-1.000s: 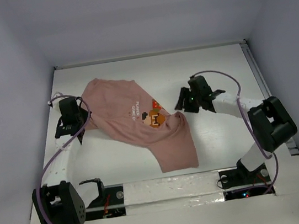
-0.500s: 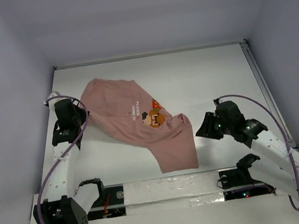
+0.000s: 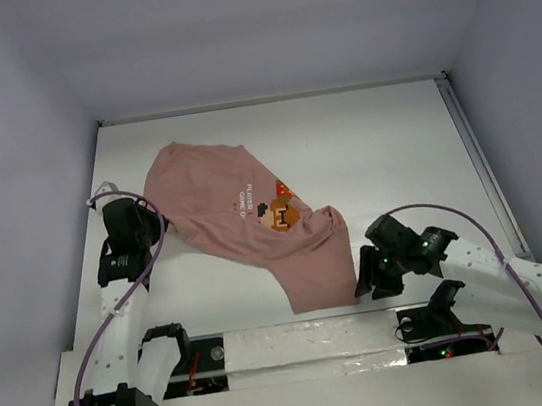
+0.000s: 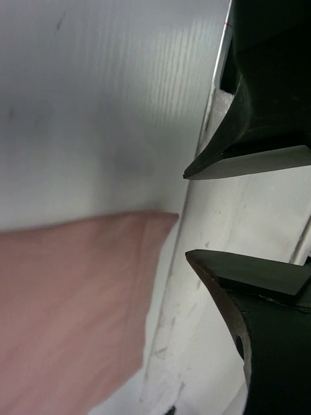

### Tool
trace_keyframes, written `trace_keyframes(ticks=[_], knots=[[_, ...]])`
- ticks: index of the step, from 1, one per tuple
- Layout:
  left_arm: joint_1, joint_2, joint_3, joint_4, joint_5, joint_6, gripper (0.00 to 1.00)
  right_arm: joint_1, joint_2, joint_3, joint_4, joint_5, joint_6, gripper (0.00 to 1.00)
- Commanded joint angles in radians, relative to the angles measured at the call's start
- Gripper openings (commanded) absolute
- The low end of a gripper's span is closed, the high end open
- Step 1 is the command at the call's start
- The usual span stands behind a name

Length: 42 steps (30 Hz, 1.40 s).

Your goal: Fold and stack the t-shirts

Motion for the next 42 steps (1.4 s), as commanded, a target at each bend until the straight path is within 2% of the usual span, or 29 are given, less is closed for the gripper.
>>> trace_keyframes(ticks=[1, 11, 17, 21, 30, 31, 34, 37, 39, 40, 41, 42], knots=[[-0.004, -0.033, -0.007, 0.006, 0.024, 0.018, 0.00, 0.009, 0.008, -0.033, 0.047, 0.047, 0.097, 0.52], [-0.013, -0.033, -0.003, 0.010, 0.025, 0.022, 0.00, 0.069, 0.112, -0.094, 0.199, 0.024, 0.174, 0.47], [-0.023, -0.031, 0.002, 0.009, 0.025, 0.025, 0.00, 0.069, 0.091, -0.099, 0.168, 0.101, 0.212, 0.42], [-0.023, -0.033, 0.005, 0.012, 0.025, 0.018, 0.00, 0.069, 0.080, -0.128, 0.185, 0.095, 0.231, 0.39], [-0.023, -0.039, 0.014, 0.001, 0.025, 0.011, 0.00, 0.069, 0.092, -0.146, 0.219, 0.126, 0.244, 0.19], [-0.023, -0.041, 0.016, 0.001, 0.025, 0.009, 0.00, 0.069, 0.089, -0.143, 0.219, 0.132, 0.248, 0.12], [-0.032, -0.045, 0.013, 0.009, 0.065, -0.001, 0.00, 0.069, 0.025, -0.110, 0.176, 0.195, 0.231, 0.00], [-0.052, -0.050, 0.031, 0.019, 0.082, -0.030, 0.00, 0.069, -0.067, 0.051, 0.034, 0.349, 0.153, 0.00], [-0.079, -0.031, 0.132, 0.013, 0.062, -0.064, 0.00, 0.069, -0.119, 0.287, -0.093, 0.476, 0.090, 0.00], [-0.101, -0.019, 0.193, 0.007, 0.052, -0.070, 0.00, 0.069, -0.118, 0.385, -0.135, 0.526, 0.021, 0.00], [-0.157, 0.016, 0.341, -0.029, 0.035, -0.070, 0.00, 0.069, -0.093, 0.489, -0.180, 0.570, -0.011, 0.00], [-0.188, 0.034, 0.422, -0.054, -0.046, -0.066, 0.00, 0.069, -0.075, 0.709, -0.248, 0.660, -0.044, 0.00]])
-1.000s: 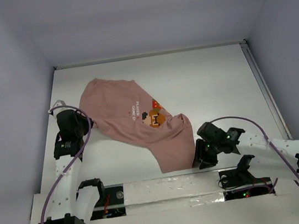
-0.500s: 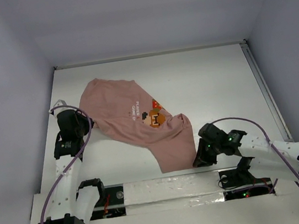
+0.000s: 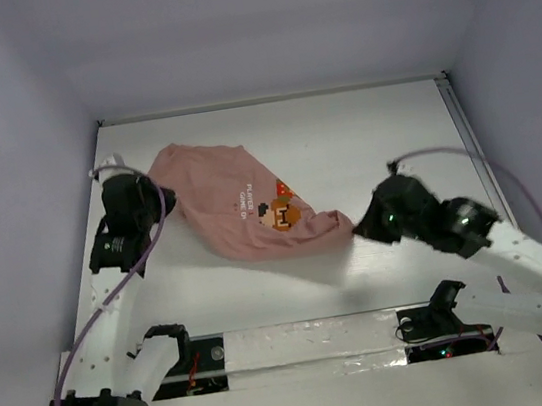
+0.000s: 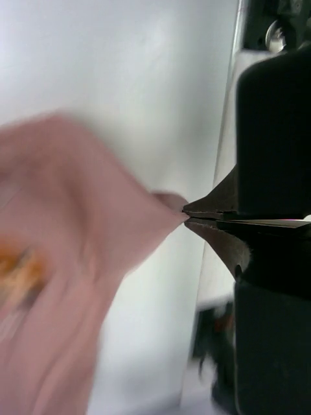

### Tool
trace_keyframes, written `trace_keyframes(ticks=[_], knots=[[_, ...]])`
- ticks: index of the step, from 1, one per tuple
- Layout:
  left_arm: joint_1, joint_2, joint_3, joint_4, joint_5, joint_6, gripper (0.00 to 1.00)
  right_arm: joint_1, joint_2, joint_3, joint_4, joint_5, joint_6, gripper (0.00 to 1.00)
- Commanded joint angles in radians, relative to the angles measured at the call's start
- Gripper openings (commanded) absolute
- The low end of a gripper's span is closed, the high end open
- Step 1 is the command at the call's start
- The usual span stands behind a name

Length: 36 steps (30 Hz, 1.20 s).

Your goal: Fold and stack the t-shirts

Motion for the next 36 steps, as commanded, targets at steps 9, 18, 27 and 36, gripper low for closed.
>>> trace_keyframes(ticks=[9, 18, 27, 36], knots=[[-0.140, 0.243, 1.180, -0.085, -0.143, -0.011, 0.00, 0.006, 0.282, 1.464, -0.066, 0.562, -0.710, 0.00], [-0.140, 0.393, 1.555, -0.121, -0.241, 0.011, 0.00, 0.047, 0.434, 1.772, 0.393, 0.677, -1.192, 0.00], [-0.079, 0.409, 1.130, -0.001, -0.194, -0.010, 0.00, 0.081, 0.615, 1.643, 0.855, 0.710, -1.777, 0.00], [-0.003, 0.516, 0.897, 0.094, -0.161, -0.018, 0.00, -0.500, 0.816, 1.506, 0.278, 0.125, -0.952, 0.00]])
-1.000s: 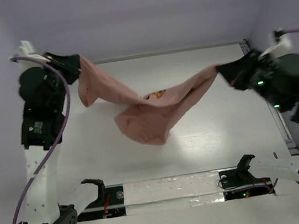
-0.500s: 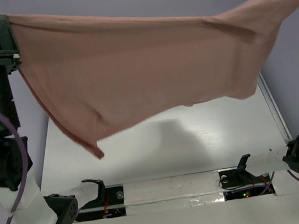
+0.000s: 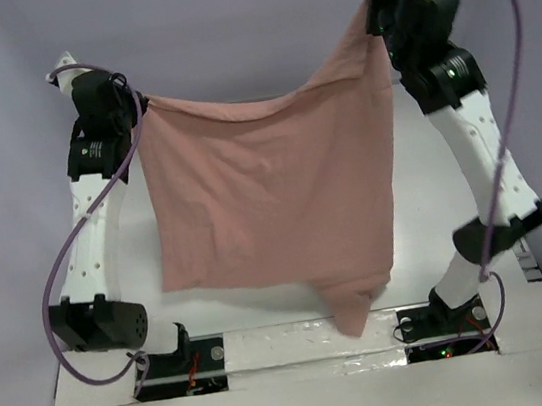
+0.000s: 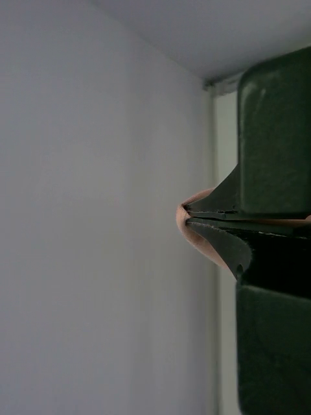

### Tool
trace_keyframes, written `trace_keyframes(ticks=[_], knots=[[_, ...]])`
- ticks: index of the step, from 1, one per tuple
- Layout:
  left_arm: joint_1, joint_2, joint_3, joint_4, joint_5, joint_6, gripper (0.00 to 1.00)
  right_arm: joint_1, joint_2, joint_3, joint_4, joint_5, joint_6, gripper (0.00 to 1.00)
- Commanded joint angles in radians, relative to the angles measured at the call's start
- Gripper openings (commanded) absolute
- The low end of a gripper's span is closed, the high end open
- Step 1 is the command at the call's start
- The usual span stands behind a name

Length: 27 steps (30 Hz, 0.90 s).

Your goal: Fold and stack the t-shirts

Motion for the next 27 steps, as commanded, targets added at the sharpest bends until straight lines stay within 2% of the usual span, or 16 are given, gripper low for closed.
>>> trace_keyframes(ticks=[1, 2, 3, 5, 6, 7, 8, 12, 14, 17, 20, 22, 23, 24, 26, 27], knots=[[0.033, 0.011, 0.030, 0.133, 0.032, -0.004, 0.00, -0.174, 0.102, 0.136, -0.165, -0.276, 0.265, 0.00], [0.033, 0.081, 0.083, 0.135, 0.040, -0.009, 0.00, -0.208, 0.227, 0.242, -0.203, -0.304, 0.275, 0.00], [0.033, 0.123, 0.122, 0.132, 0.047, -0.012, 0.00, -0.270, 0.256, 0.306, -0.199, -0.332, 0.295, 0.00], [0.033, 0.204, 0.234, 0.083, 0.080, -0.026, 0.00, -0.311, 0.300, 0.402, -0.176, -0.395, 0.352, 0.00], [0.033, 0.268, 0.366, 0.063, 0.090, -0.029, 0.00, -0.330, 0.349, 0.457, -0.188, -0.405, 0.355, 0.00], [0.033, 0.289, 0.424, 0.055, 0.101, -0.032, 0.00, -0.340, 0.353, 0.512, -0.176, -0.416, 0.358, 0.00], [0.033, 0.313, 0.522, 0.058, 0.109, -0.034, 0.00, -0.340, 0.341, 0.500, -0.149, -0.421, 0.363, 0.00], [0.044, 0.353, 0.741, 0.040, 0.152, -0.043, 0.00, -0.364, 0.241, 0.482, -0.017, -0.438, 0.381, 0.00], [0.056, 0.341, 0.750, 0.082, 0.175, -0.053, 0.00, -0.374, 0.196, 0.491, -0.010, -0.451, 0.383, 0.00], [0.097, 0.274, 0.675, 0.136, 0.208, -0.055, 0.00, -0.374, 0.122, 0.413, -0.024, -0.487, 0.395, 0.00], [0.120, 0.229, 0.586, 0.147, 0.230, -0.017, 0.00, -0.374, 0.042, 0.346, -0.139, -0.523, 0.415, 0.00], [0.120, 0.127, 0.361, 0.193, 0.225, 0.038, 0.00, -0.374, -0.064, 0.035, -0.090, -0.565, 0.421, 0.00], [0.120, 0.081, 0.257, 0.278, 0.227, 0.051, 0.00, -0.374, -0.131, -0.109, -0.040, -0.566, 0.435, 0.00], [0.120, -0.002, 0.057, 0.311, 0.224, 0.063, 0.00, -0.374, -0.247, -0.349, 0.017, -0.568, 0.440, 0.00], [0.120, -0.068, -0.113, 0.349, 0.219, 0.086, 0.00, -0.374, -0.328, -0.522, 0.007, -0.579, 0.447, 0.00], [0.120, -0.134, -0.277, 0.372, 0.219, 0.089, 0.00, -0.374, -0.403, -0.609, 0.004, -0.586, 0.453, 0.00]])
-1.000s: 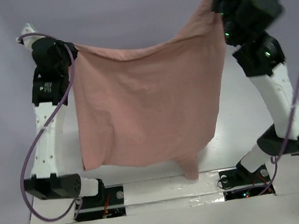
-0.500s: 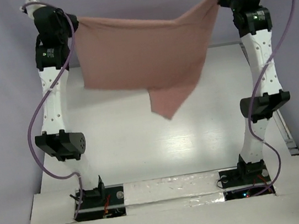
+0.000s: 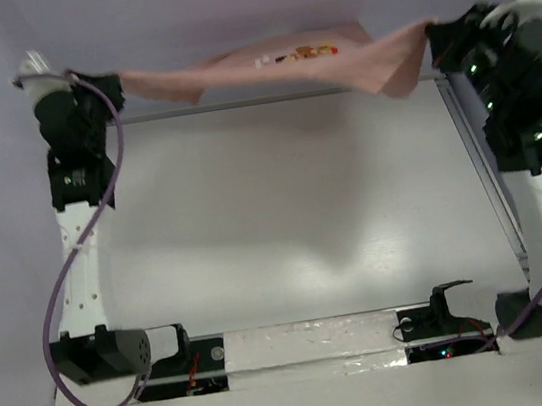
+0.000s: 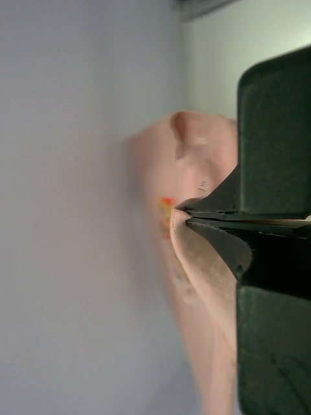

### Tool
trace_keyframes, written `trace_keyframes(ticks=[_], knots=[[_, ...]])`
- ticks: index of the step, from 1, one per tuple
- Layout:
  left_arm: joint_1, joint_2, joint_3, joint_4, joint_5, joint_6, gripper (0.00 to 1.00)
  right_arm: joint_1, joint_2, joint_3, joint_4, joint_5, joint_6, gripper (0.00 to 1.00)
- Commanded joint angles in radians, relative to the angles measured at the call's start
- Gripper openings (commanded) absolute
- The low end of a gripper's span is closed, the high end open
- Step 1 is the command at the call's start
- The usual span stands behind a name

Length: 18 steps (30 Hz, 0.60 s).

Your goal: Fold and stack the t-shirts

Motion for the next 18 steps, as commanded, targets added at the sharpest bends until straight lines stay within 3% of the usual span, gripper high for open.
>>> trace_keyframes(ticks=[1, 3, 5, 8, 9, 12, 18], knots=[[-0.002, -0.097, -0.341, 0.118, 0.016, 0.061, 0.00, -0.003, -0.086, -0.430, 0.006, -0.068, 0.043, 0.00], [-0.002, -0.190, -0.570, 0.179, 0.012, 0.076, 0.00, -0.003, -0.170, -0.626, 0.011, -0.090, 0.086, 0.00], [-0.002, -0.267, -0.700, 0.195, 0.013, 0.087, 0.00, -0.003, -0.293, -0.891, 0.008, -0.107, 0.126, 0.00], [-0.002, -0.353, -0.936, 0.221, 0.038, 0.085, 0.00, -0.003, -0.402, -1.132, -0.044, -0.122, 0.164, 0.00], [-0.002, -0.405, -1.031, 0.218, 0.021, 0.085, 0.00, -0.003, -0.422, -1.168, -0.089, -0.128, 0.176, 0.00], [-0.002, -0.451, -1.130, 0.146, -0.003, 0.052, 0.00, 0.008, -0.468, -1.181, -0.219, -0.177, 0.229, 0.00], [-0.002, -0.410, -1.142, -0.056, -0.056, -0.031, 0.02, 0.008, -0.463, -1.104, -0.489, -0.254, 0.296, 0.00]])
